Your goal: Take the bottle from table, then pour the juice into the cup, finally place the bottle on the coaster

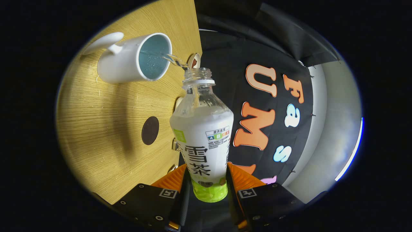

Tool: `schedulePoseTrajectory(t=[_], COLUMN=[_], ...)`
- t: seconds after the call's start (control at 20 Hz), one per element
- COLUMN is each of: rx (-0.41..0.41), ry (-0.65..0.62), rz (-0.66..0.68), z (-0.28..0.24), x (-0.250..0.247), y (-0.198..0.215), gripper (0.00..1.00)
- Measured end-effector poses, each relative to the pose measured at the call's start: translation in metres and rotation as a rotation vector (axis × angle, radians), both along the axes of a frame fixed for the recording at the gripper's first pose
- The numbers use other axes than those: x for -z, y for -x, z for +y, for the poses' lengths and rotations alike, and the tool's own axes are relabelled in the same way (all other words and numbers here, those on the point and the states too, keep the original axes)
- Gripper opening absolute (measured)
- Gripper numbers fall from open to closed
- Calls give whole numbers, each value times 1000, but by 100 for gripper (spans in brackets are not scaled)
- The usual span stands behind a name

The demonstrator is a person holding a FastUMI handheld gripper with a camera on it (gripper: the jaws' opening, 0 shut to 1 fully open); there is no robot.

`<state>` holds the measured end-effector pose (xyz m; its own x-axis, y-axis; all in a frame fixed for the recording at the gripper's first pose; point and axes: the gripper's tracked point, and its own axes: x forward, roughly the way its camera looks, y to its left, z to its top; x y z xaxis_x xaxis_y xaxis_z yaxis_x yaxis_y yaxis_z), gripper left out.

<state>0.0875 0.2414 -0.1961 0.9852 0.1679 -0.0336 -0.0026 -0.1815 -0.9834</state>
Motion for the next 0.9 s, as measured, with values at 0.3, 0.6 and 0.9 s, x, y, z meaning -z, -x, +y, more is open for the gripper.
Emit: schedulePoseTrajectory(t=[0.3, 0.6, 0.9], rx=[-7, -20, -21], ry=[24, 60, 98], rz=[-2, -2, -5], z=[2, 7, 9], x=[-2, -2, -4], y=[0, 0, 1], gripper=[54, 54, 54])
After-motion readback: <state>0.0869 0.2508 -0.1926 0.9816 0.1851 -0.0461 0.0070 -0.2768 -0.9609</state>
